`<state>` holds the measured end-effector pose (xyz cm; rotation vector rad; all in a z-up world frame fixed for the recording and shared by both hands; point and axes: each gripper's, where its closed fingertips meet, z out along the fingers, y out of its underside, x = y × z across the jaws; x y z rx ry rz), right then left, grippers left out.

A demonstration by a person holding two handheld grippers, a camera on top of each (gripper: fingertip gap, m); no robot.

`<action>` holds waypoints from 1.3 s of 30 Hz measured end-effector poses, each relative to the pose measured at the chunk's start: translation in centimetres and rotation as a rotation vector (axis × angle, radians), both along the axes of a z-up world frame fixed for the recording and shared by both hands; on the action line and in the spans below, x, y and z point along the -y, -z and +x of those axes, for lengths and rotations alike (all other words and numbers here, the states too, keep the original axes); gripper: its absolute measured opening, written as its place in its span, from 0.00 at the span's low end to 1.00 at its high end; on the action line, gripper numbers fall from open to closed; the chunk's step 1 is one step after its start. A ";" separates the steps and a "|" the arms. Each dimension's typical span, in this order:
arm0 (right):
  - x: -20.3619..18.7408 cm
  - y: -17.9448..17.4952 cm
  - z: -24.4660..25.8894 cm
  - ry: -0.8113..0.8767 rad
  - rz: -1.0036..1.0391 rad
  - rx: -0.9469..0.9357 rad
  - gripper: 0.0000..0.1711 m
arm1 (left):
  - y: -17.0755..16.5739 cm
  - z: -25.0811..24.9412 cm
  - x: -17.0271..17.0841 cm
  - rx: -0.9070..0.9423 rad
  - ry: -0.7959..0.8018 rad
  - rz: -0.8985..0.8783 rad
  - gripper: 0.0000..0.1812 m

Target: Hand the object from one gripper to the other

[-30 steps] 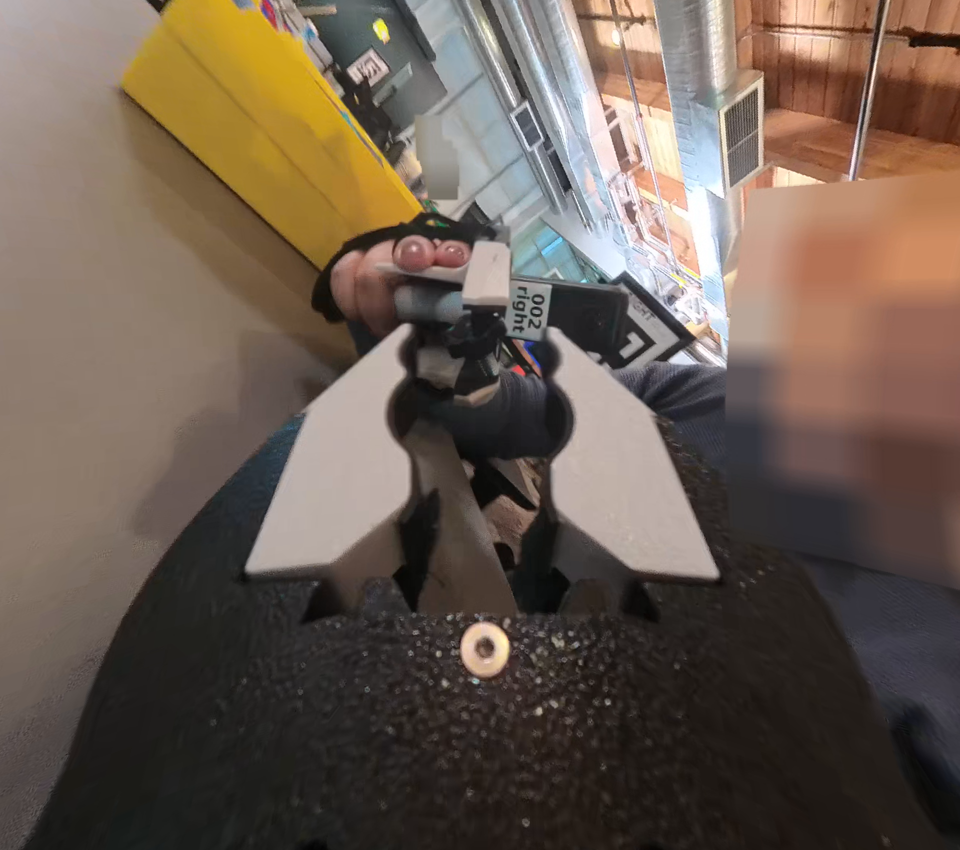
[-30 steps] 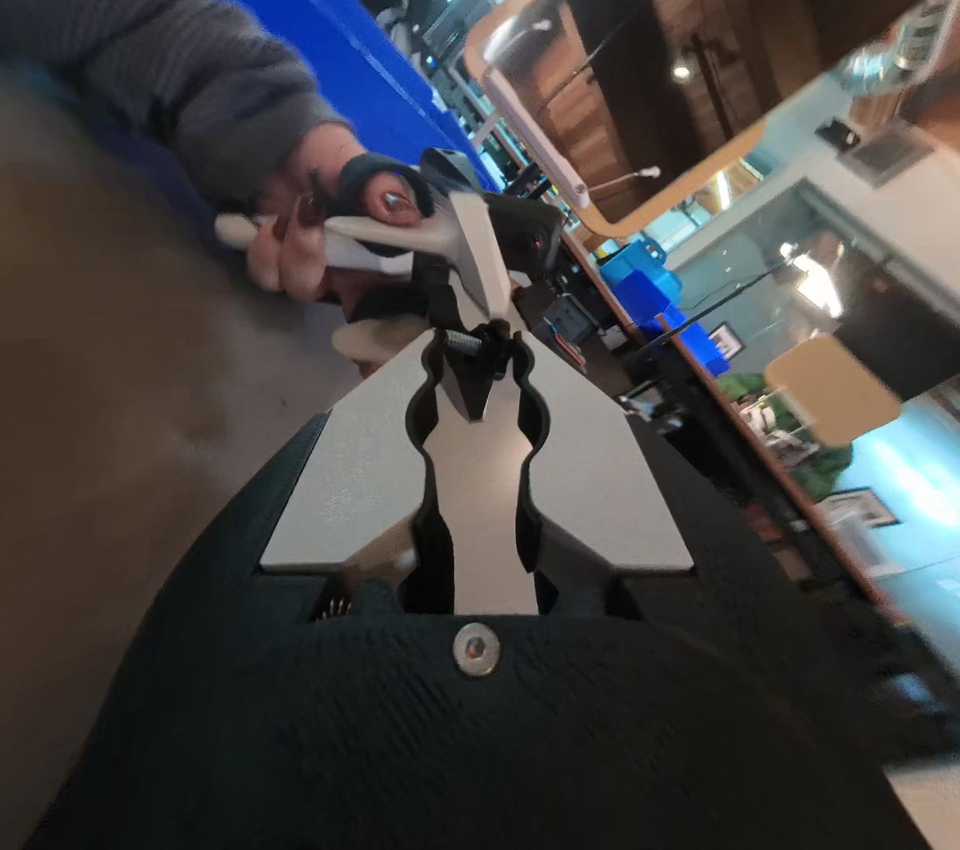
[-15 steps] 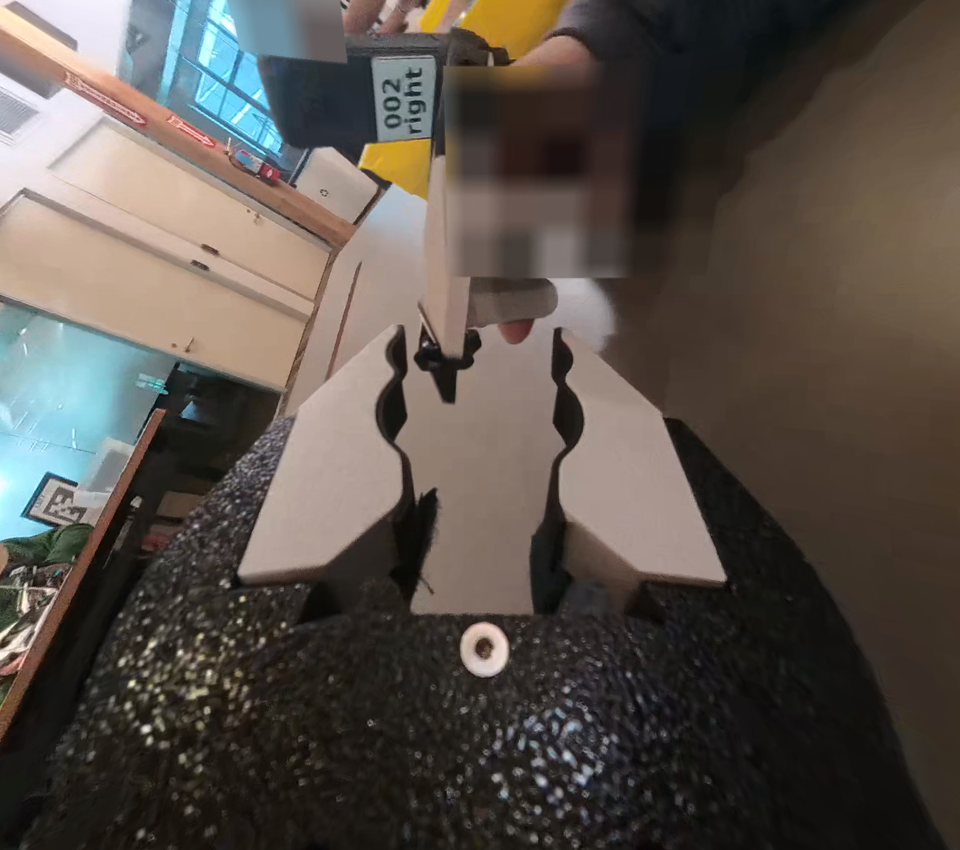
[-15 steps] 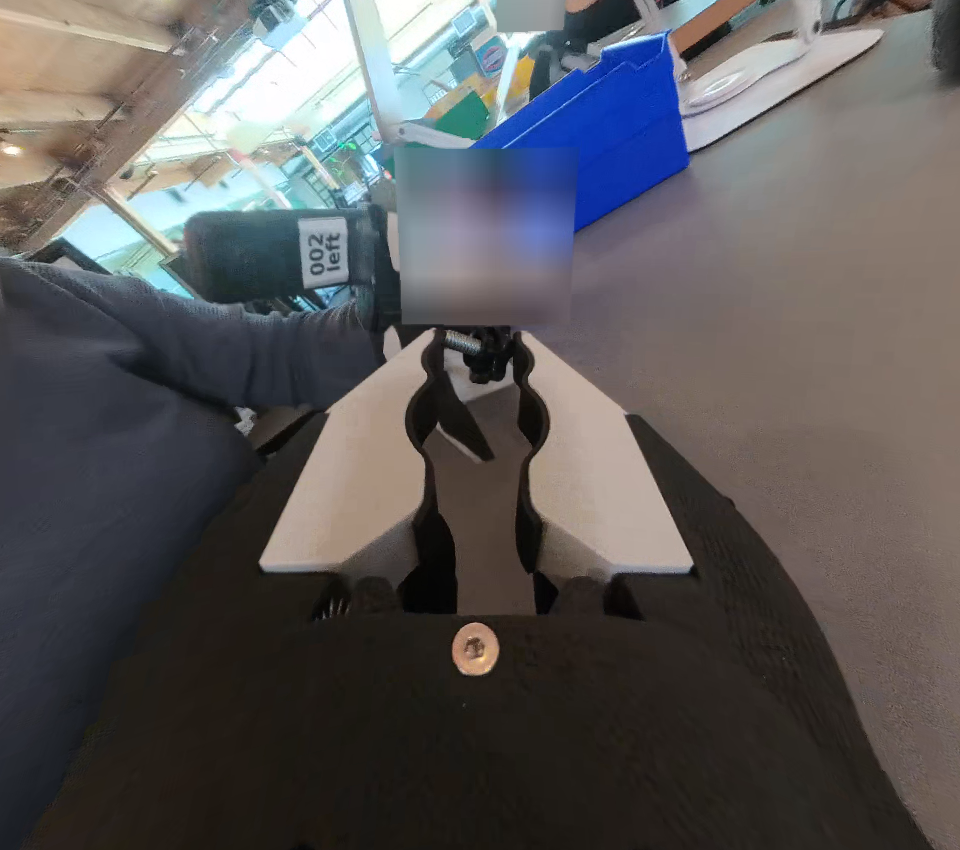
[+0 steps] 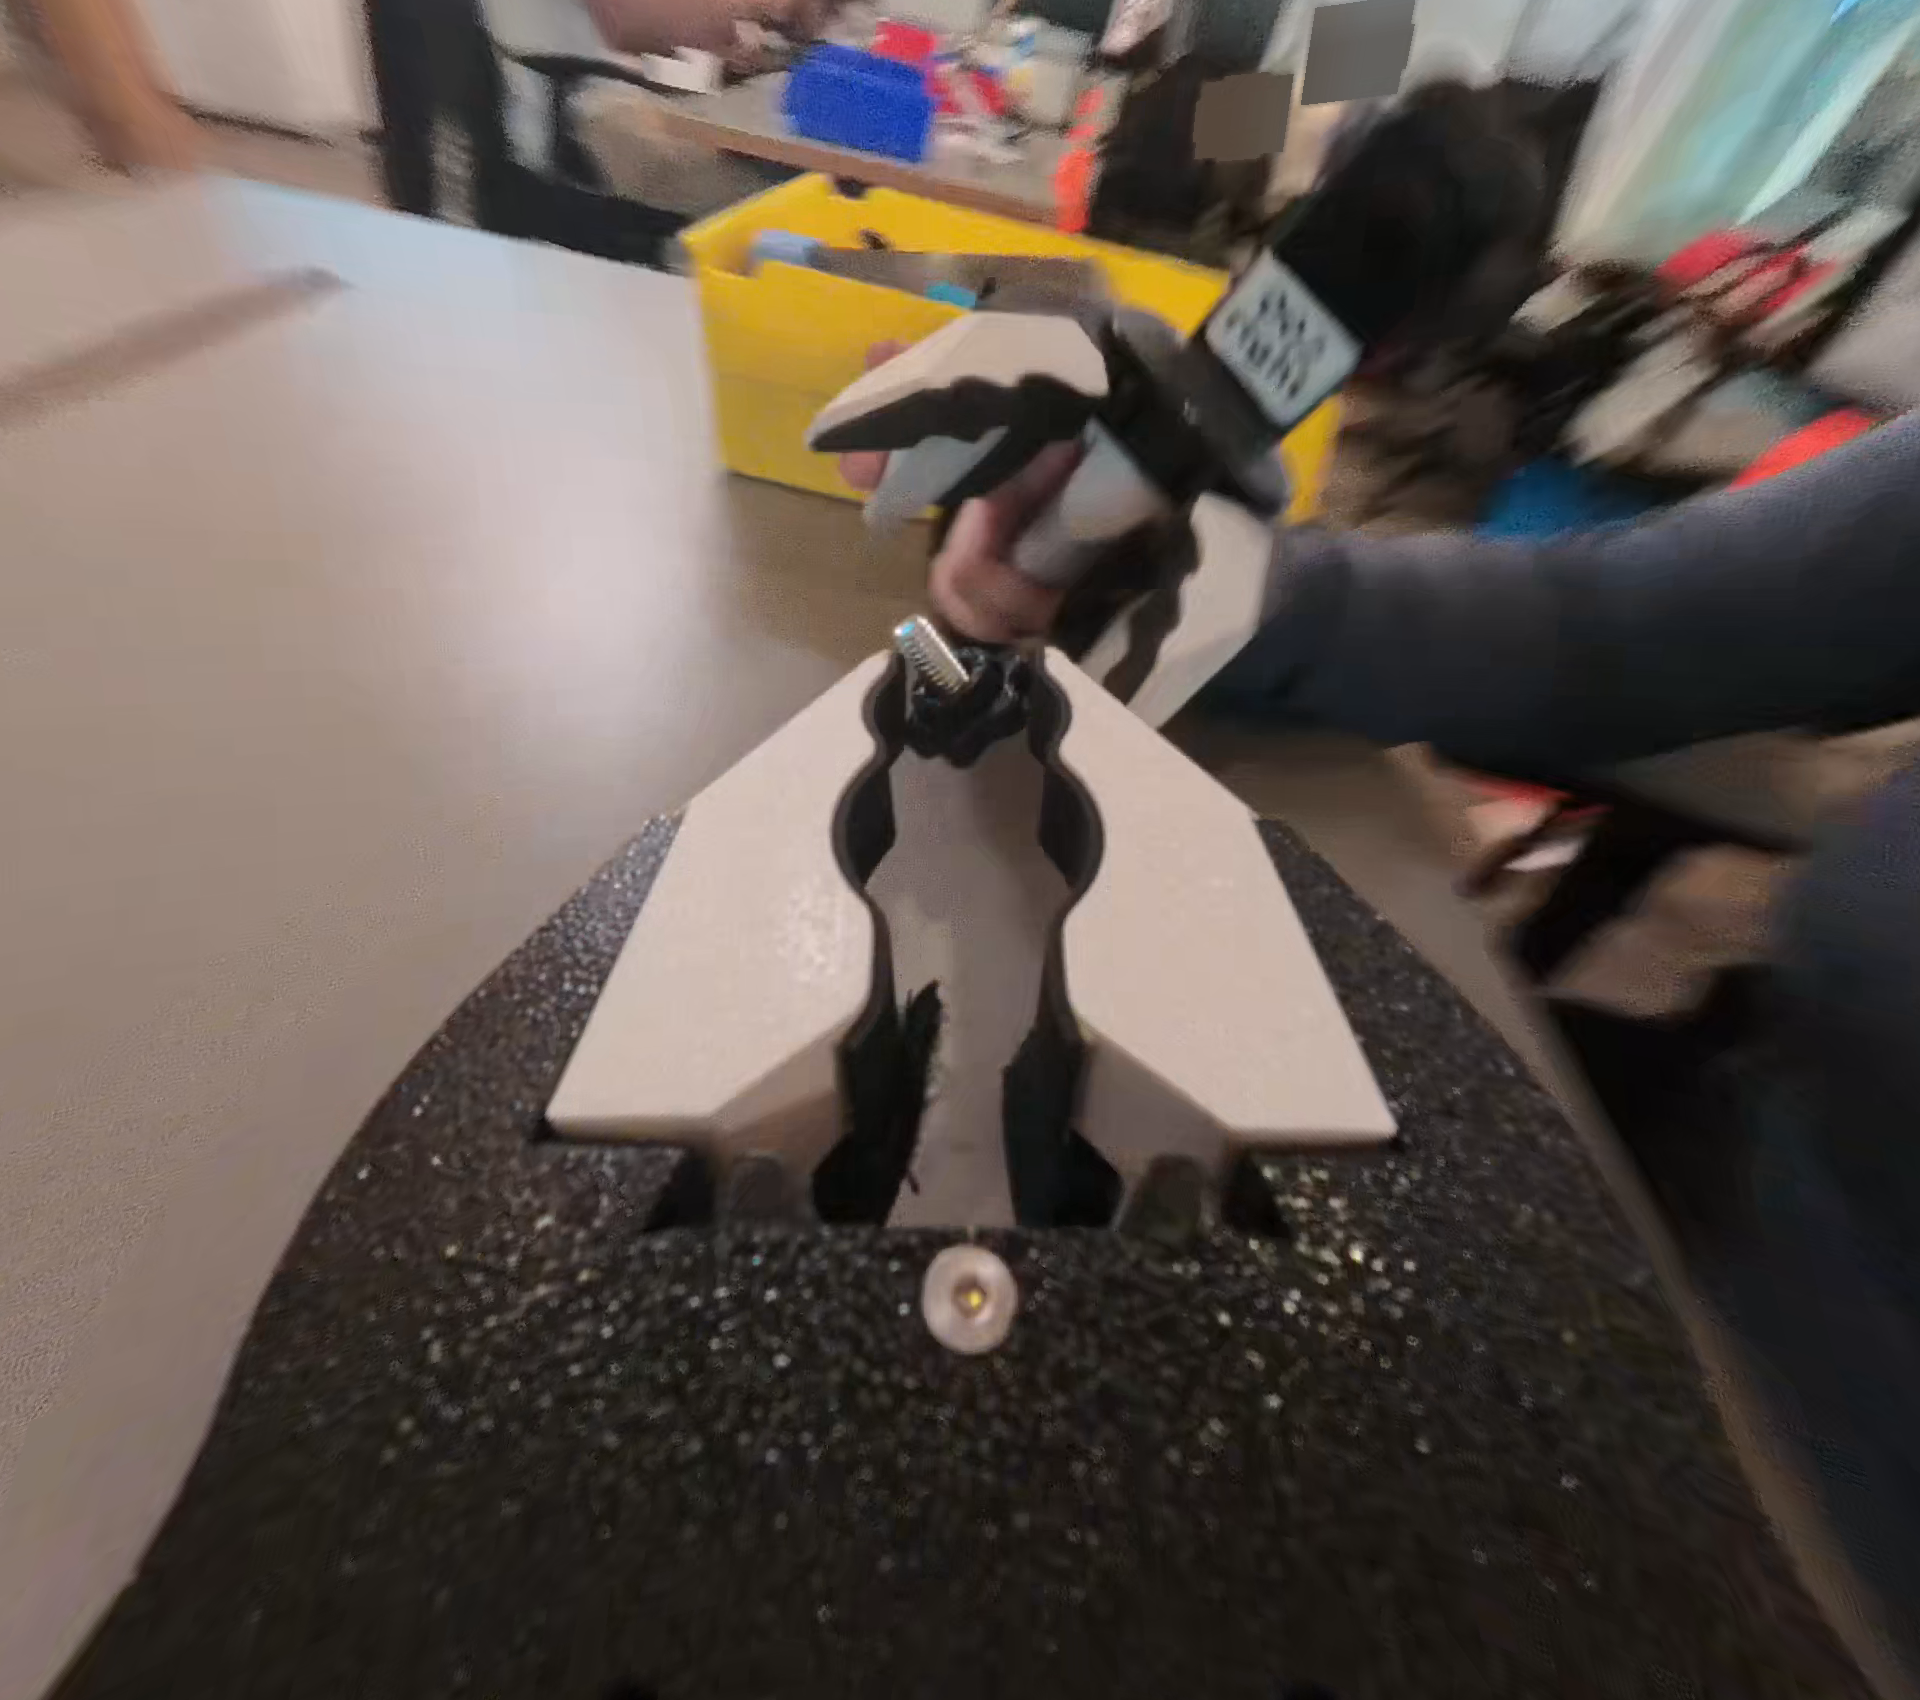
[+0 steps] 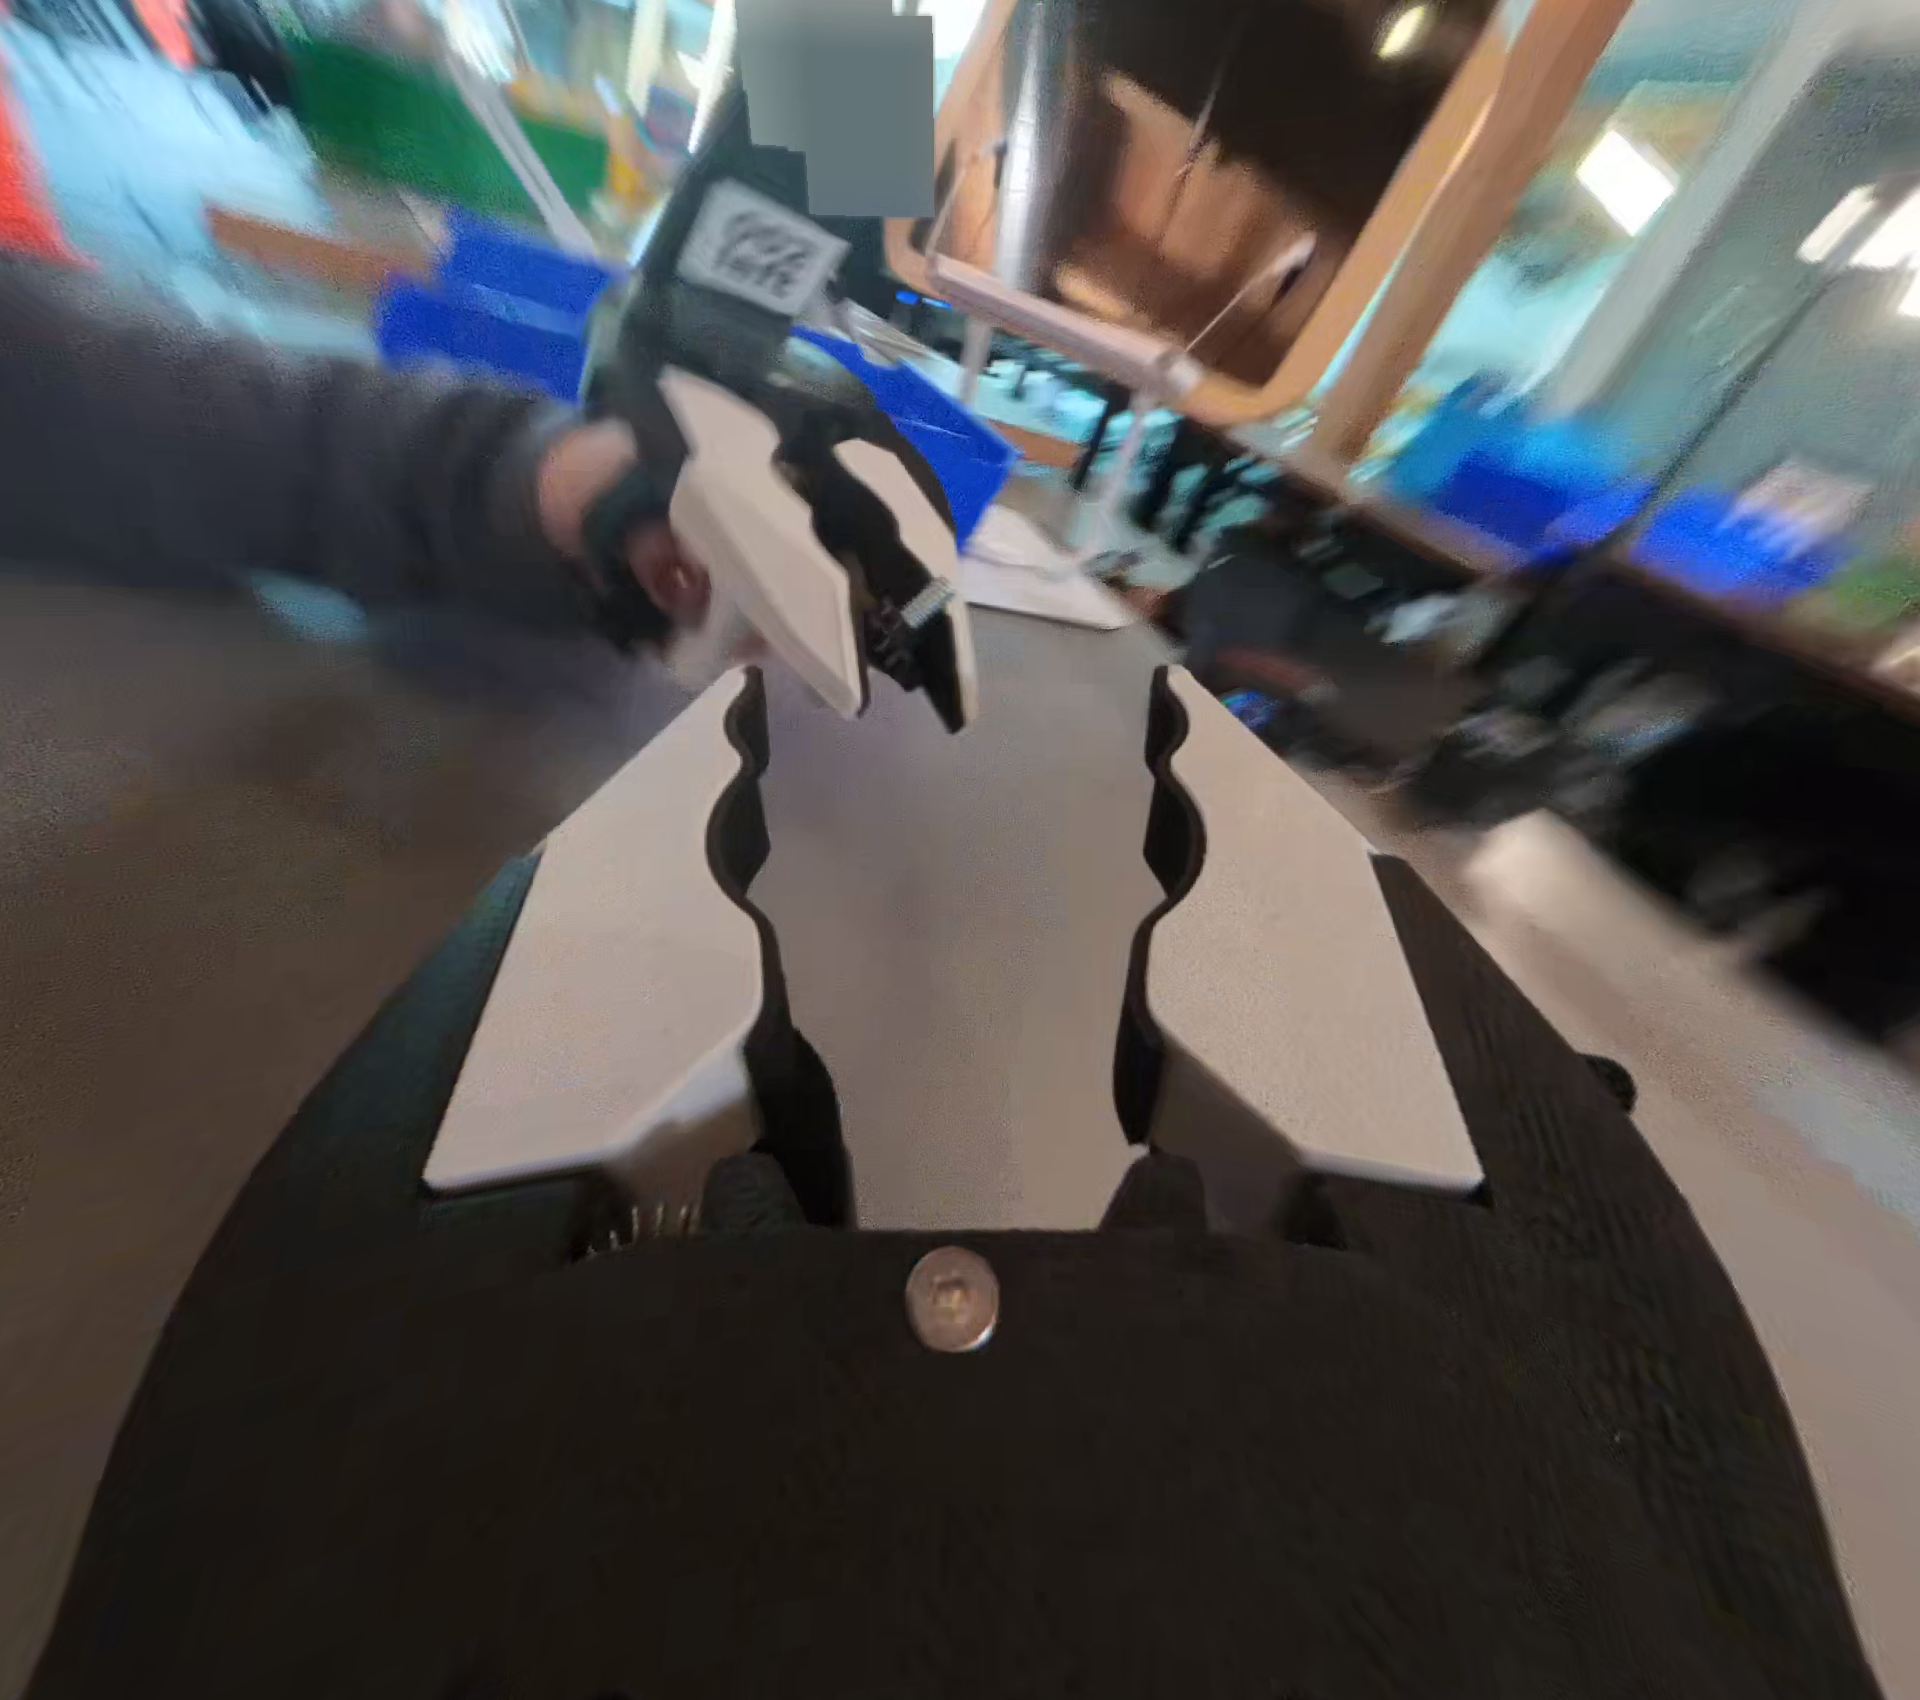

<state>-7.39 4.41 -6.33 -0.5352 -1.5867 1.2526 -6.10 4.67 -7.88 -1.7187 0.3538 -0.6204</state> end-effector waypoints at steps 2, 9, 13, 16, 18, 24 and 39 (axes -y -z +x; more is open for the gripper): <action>1.4 0.3 0.2 0.035 0.210 -0.082 0.41 | -0.1 1.5 1.1 0.245 0.178 -0.110 0.11; 4.5 1.8 0.4 -0.041 0.332 -0.064 0.23 | 0.4 2.8 2.8 0.532 0.428 -0.243 0.11; 4.5 2.2 0.3 -0.056 0.295 0.006 0.23 | 0.2 3.1 3.3 0.504 0.459 -0.227 0.11; 4.6 2.3 0.3 -0.065 0.261 0.041 0.22 | 0.4 3.4 3.3 0.480 0.460 -0.234 0.11; 4.5 2.1 0.3 -0.067 0.249 0.043 0.14 | 0.4 3.6 3.3 0.482 0.461 -0.229 0.11; 1.9 0.6 -0.2 0.052 0.222 0.045 0.14 | -1.6 1.0 0.8 0.553 0.268 -0.081 0.46; -23.0 -5.7 16.6 1.165 0.124 0.545 0.14 | -0.8 -4.3 -1.6 -0.001 -0.284 0.269 0.48</action>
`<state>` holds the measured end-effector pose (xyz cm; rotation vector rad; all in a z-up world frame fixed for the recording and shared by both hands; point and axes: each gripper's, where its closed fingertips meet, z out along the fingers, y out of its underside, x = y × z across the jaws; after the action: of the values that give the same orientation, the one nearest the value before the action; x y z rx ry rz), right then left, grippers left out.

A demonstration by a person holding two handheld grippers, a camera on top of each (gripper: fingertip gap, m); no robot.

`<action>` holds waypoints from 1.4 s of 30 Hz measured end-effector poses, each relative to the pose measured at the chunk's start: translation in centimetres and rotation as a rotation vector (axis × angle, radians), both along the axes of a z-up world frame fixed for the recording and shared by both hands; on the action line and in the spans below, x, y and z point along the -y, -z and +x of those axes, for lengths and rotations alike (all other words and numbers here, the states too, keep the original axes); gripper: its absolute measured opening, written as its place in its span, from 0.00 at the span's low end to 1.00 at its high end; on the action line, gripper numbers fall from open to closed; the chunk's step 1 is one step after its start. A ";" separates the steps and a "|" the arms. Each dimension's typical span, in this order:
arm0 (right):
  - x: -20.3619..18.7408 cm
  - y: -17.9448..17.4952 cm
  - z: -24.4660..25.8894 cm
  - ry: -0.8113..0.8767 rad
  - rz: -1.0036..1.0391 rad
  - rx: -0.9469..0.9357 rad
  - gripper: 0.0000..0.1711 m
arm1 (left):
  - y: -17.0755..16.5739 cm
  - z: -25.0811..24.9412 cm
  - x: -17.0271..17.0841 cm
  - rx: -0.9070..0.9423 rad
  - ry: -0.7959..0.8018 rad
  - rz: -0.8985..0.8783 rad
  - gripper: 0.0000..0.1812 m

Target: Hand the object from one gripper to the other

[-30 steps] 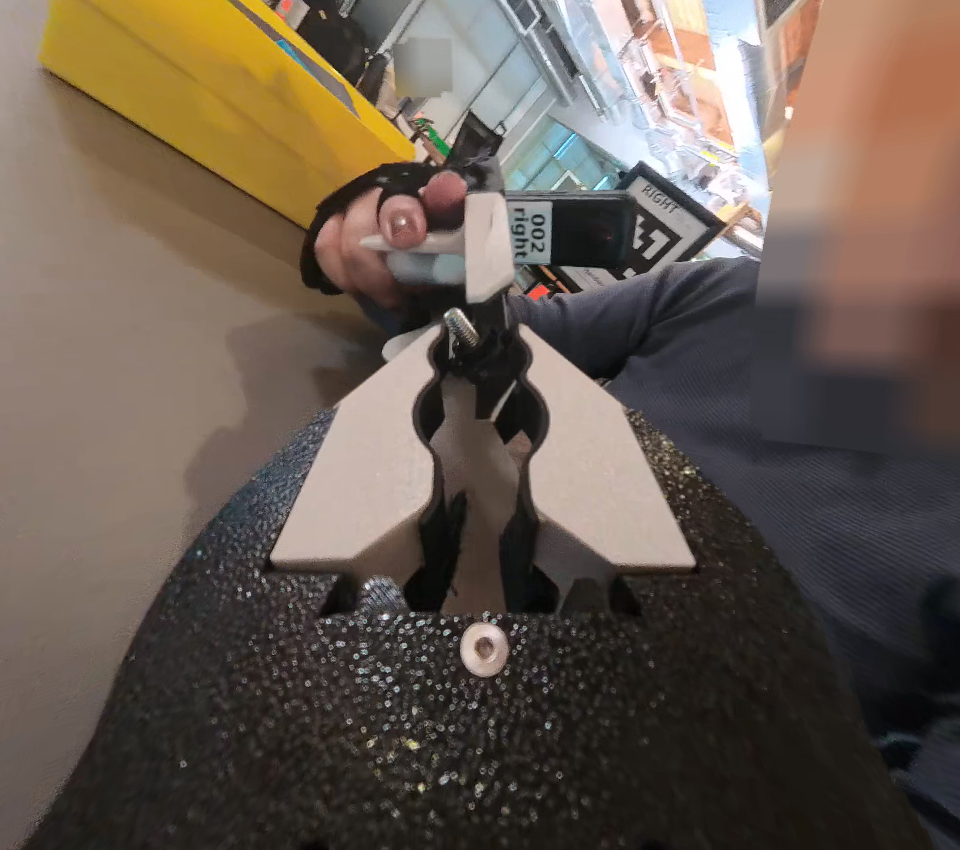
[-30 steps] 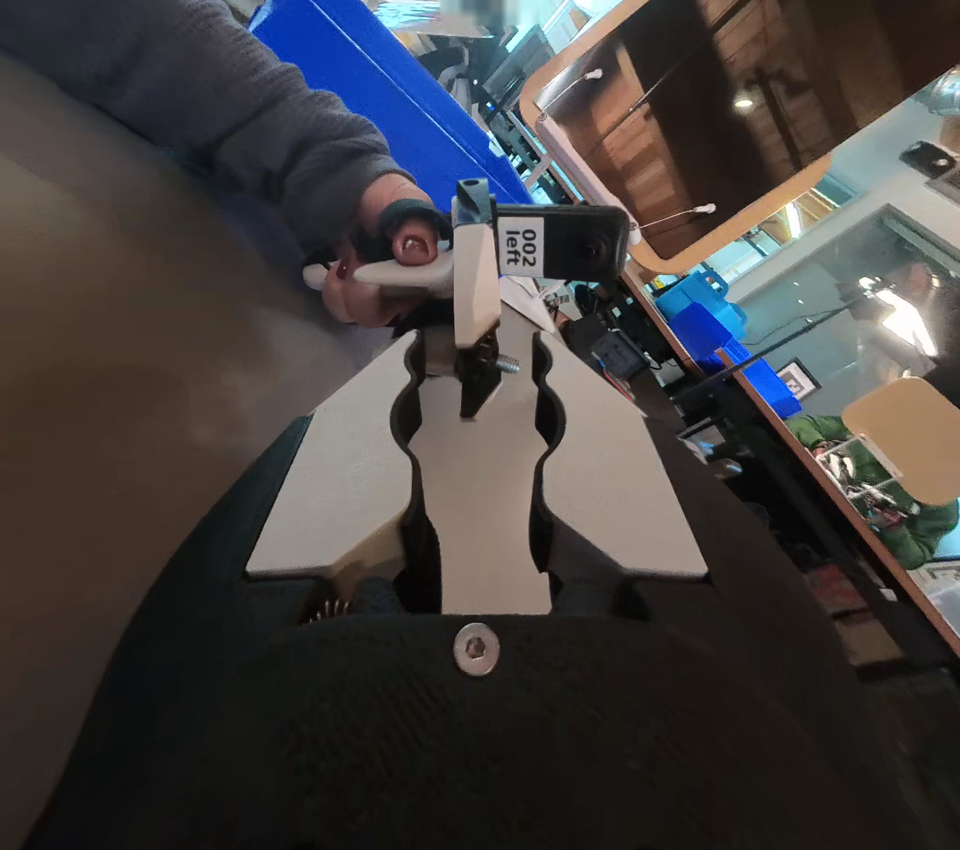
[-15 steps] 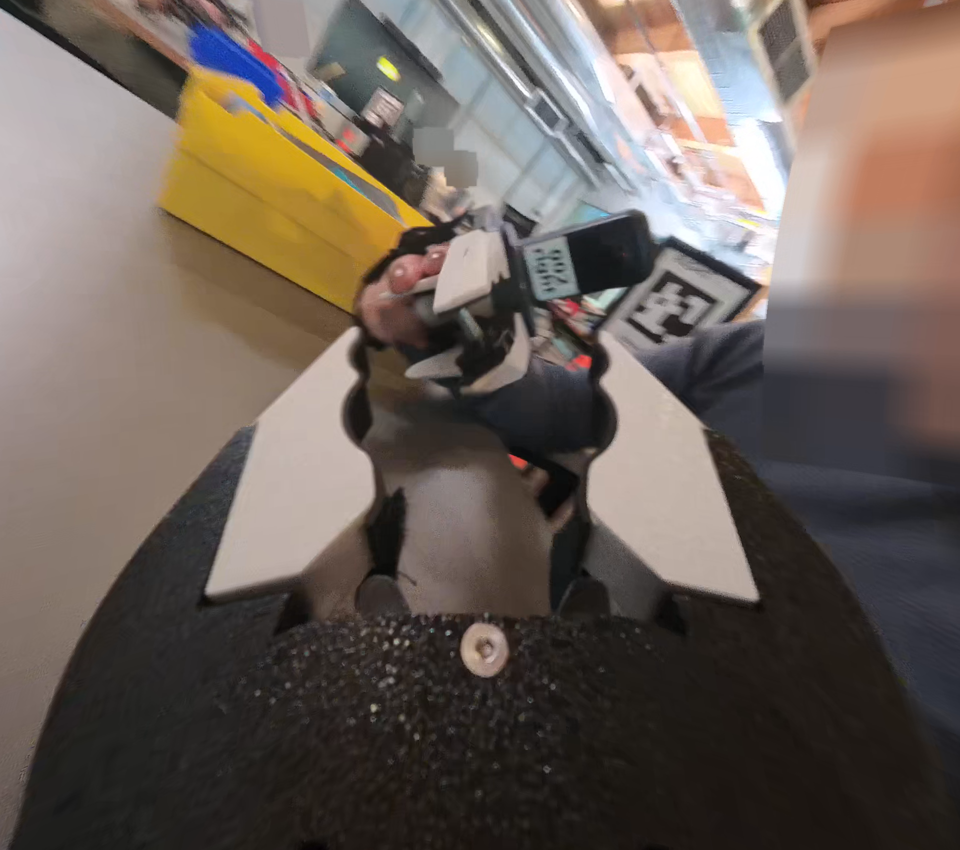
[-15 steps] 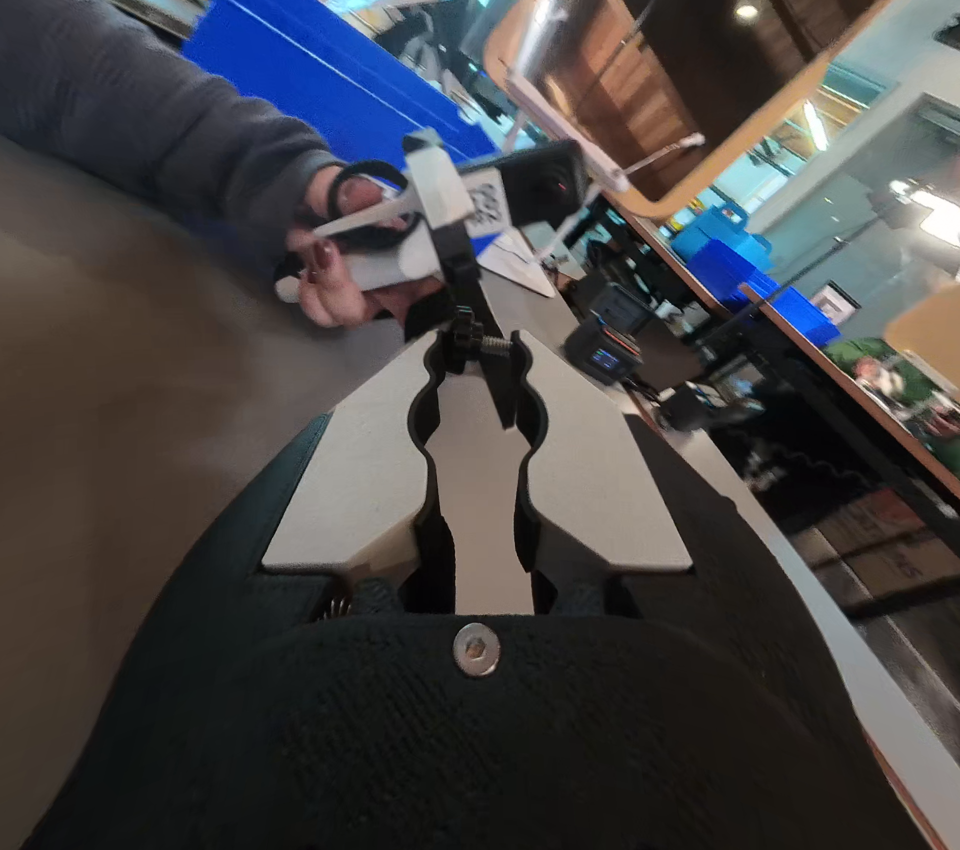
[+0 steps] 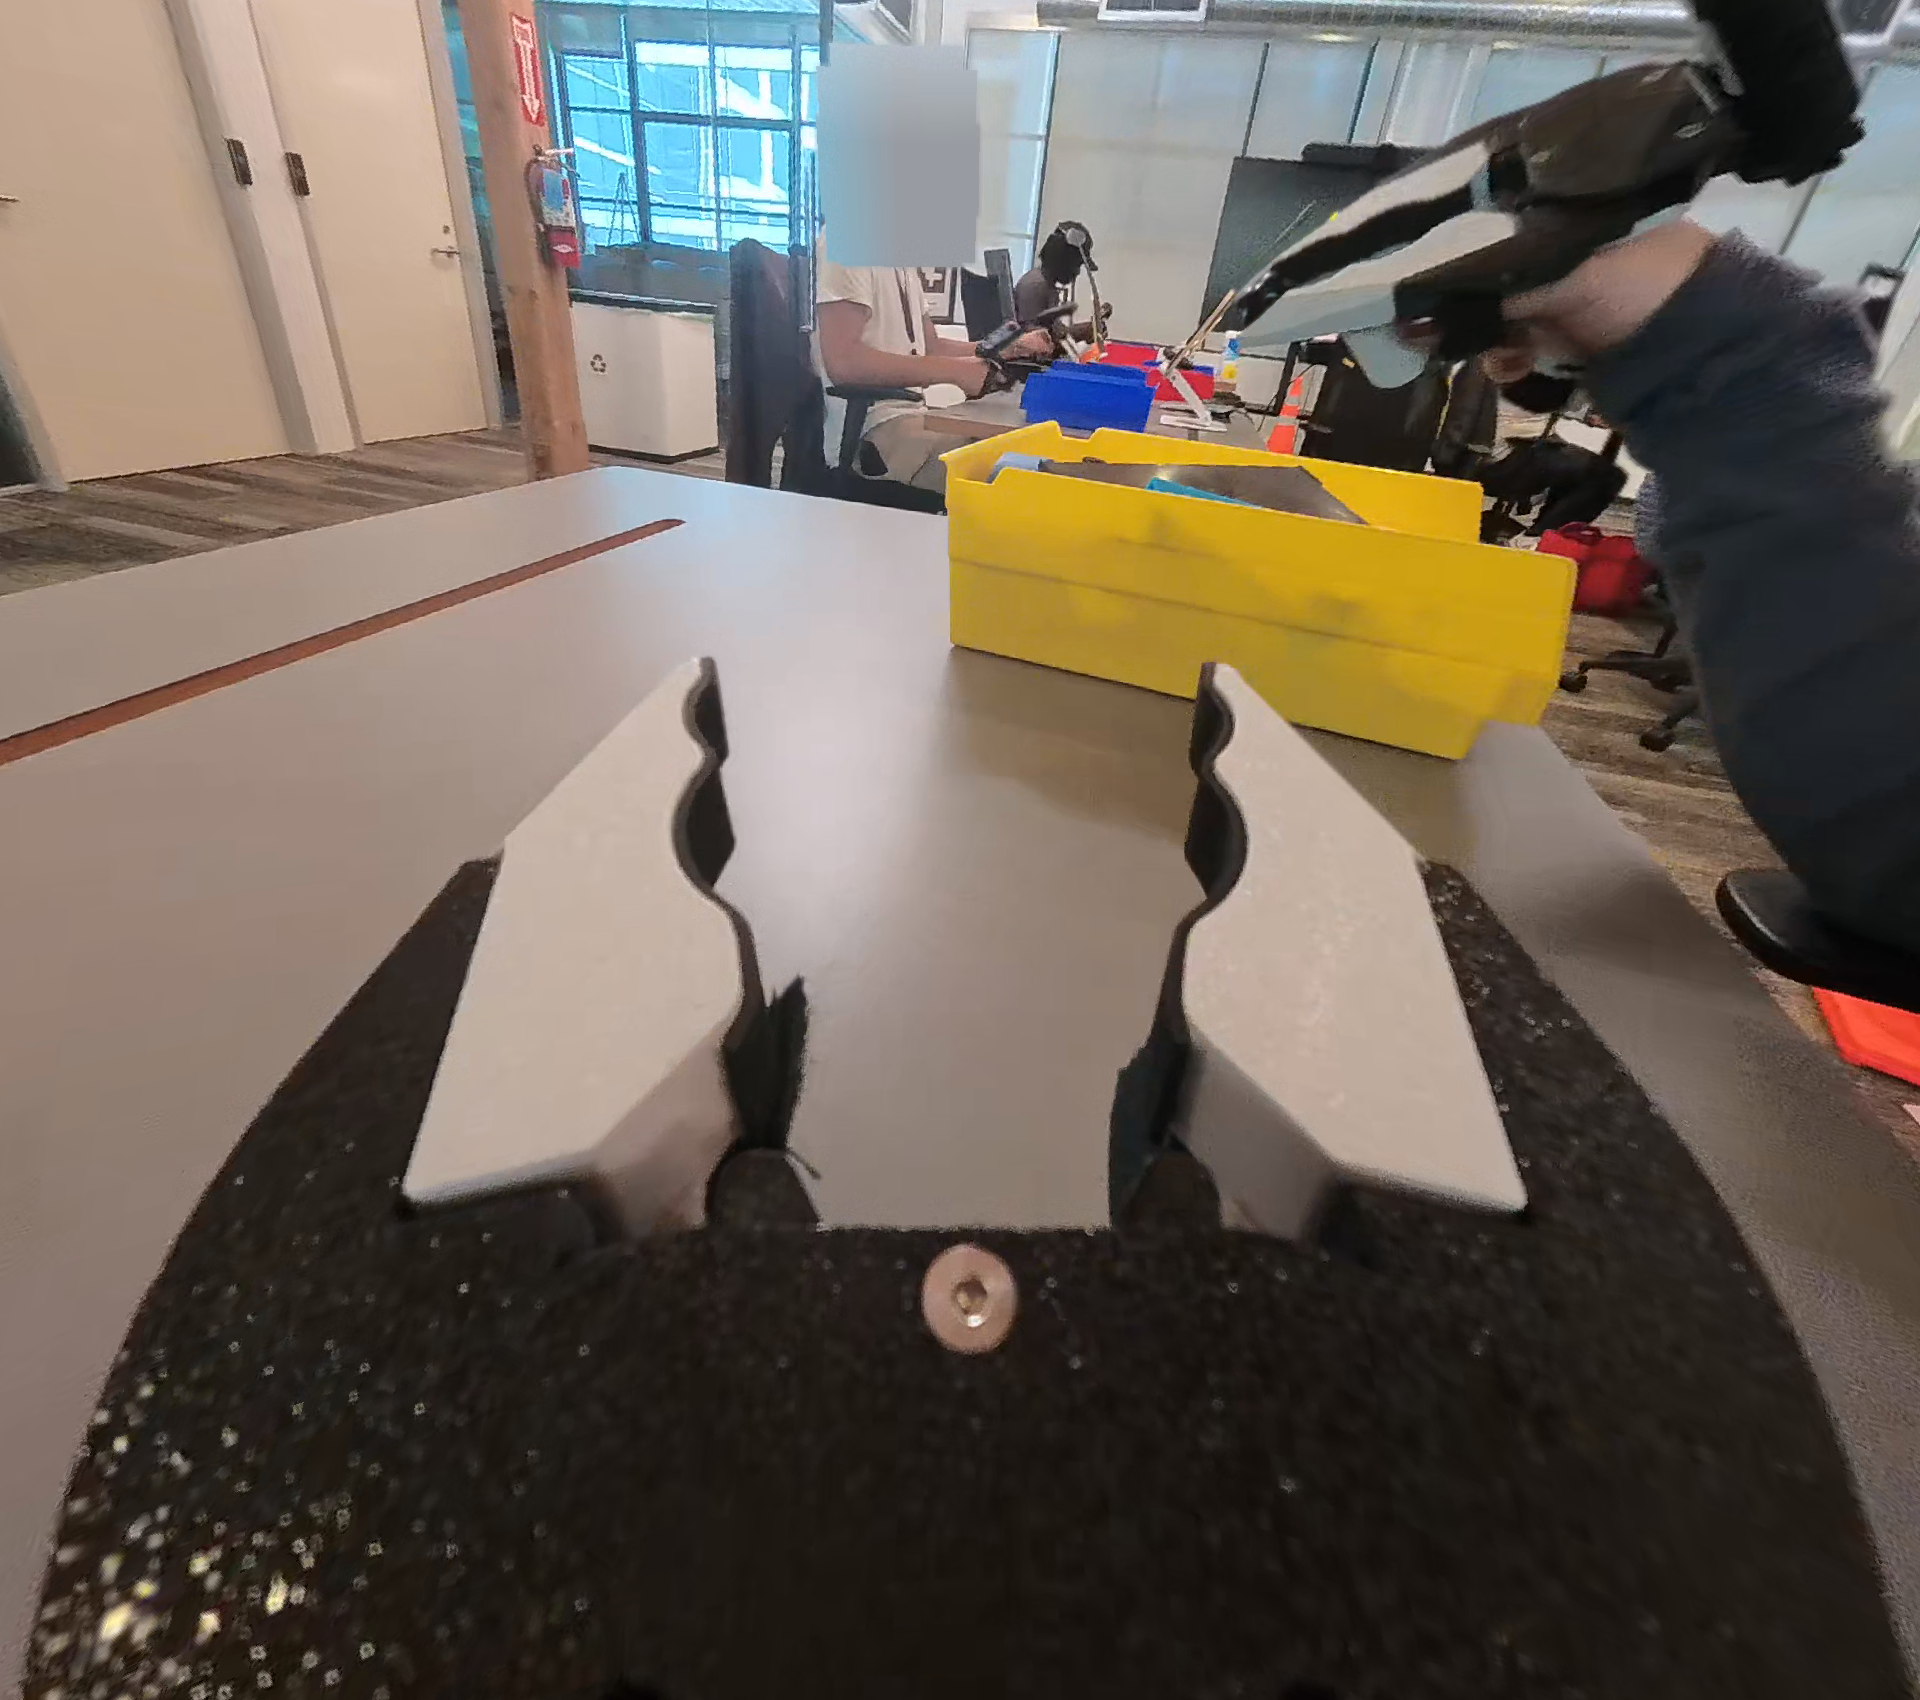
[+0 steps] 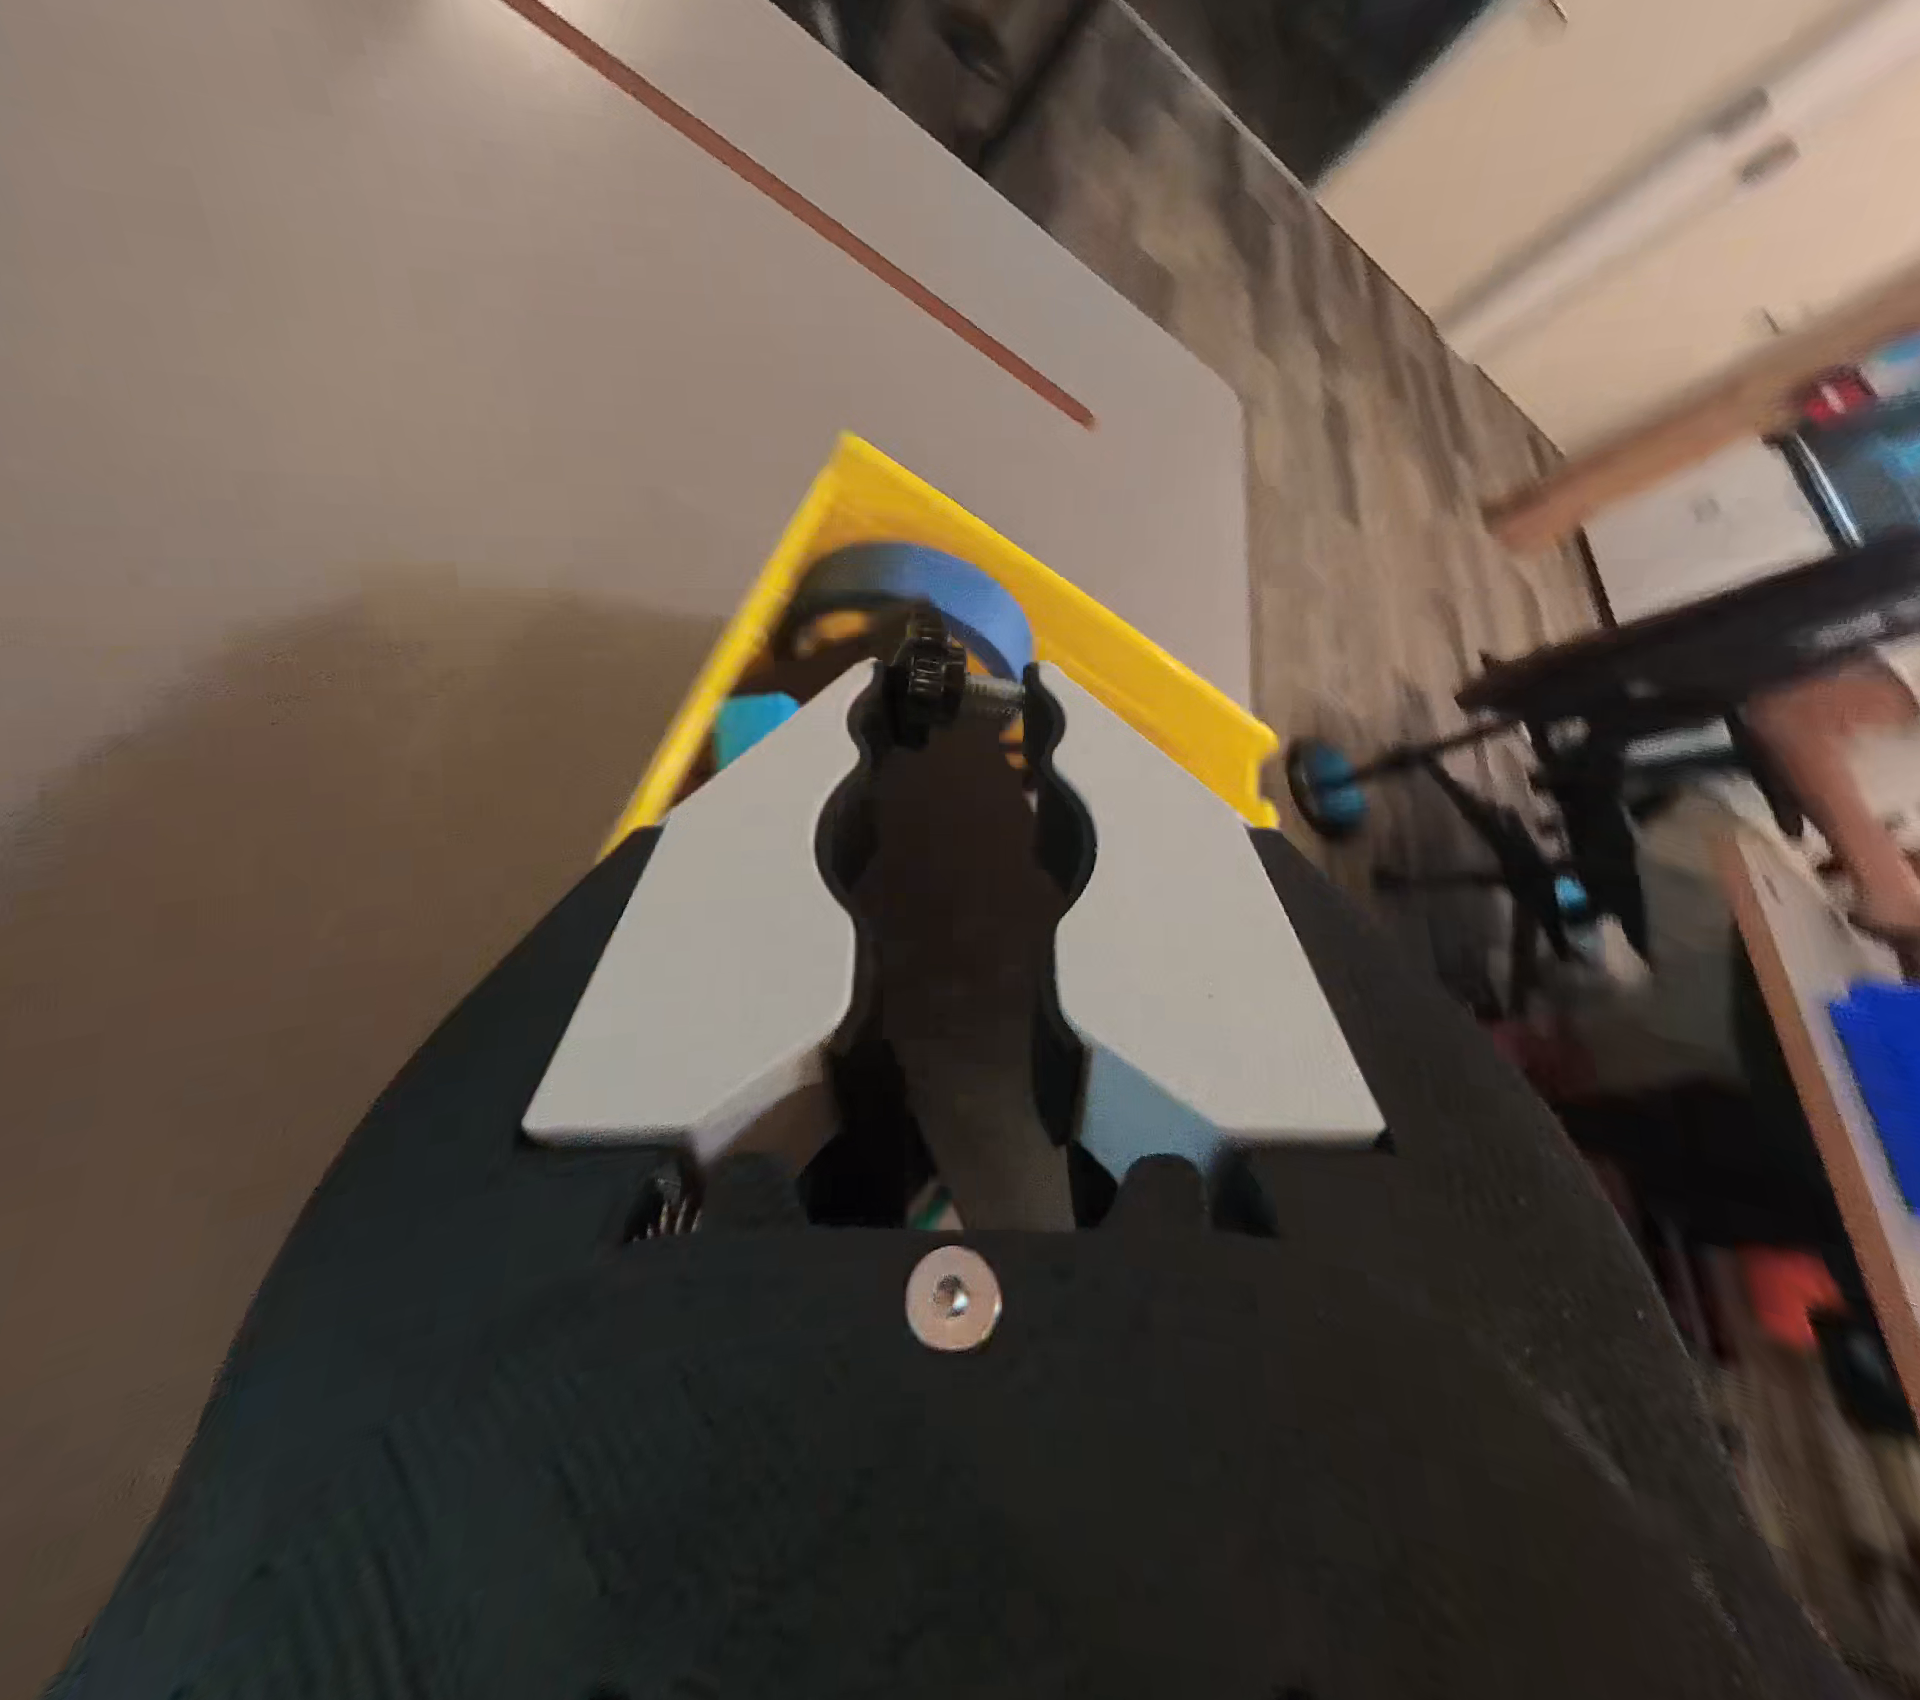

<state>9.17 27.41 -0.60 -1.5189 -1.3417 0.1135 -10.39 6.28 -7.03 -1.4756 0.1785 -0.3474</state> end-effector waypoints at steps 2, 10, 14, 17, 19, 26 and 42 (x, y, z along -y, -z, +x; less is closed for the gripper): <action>-1.8 0.9 1.4 0.052 -0.057 -0.013 0.14 | 0.1 0.0 -0.1 0.001 0.000 -0.011 0.48; -4.5 2.4 1.4 0.073 -0.105 -0.091 0.19 | 0.2 -0.3 -0.2 0.021 -0.010 -0.022 0.47; -4.8 1.5 1.3 0.083 -0.074 -0.135 0.21 | 0.3 -0.4 -0.3 0.024 -0.011 -0.025 0.47; -4.4 -0.3 0.9 0.065 -0.033 -0.221 0.21 | 0.3 -0.5 -0.3 0.008 -0.027 -0.027 0.48; -3.7 -2.2 0.5 0.040 0.008 -0.302 0.23 | 0.4 -0.7 -0.3 -0.053 -0.064 -0.033 0.50; -1.5 -8.8 2.6 0.061 0.169 -0.522 0.59 | -3.1 -2.9 2.8 -0.274 -0.472 -0.138 0.60; -7.8 7.9 16.5 0.264 -0.500 -0.140 0.39 | 6.7 -12.0 23.5 -0.046 -0.902 -0.886 0.36</action>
<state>25.69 35.21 -8.52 -2.0519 -1.0329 0.4034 -22.36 -17.26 -13.69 -2.2458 -0.6830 0.4066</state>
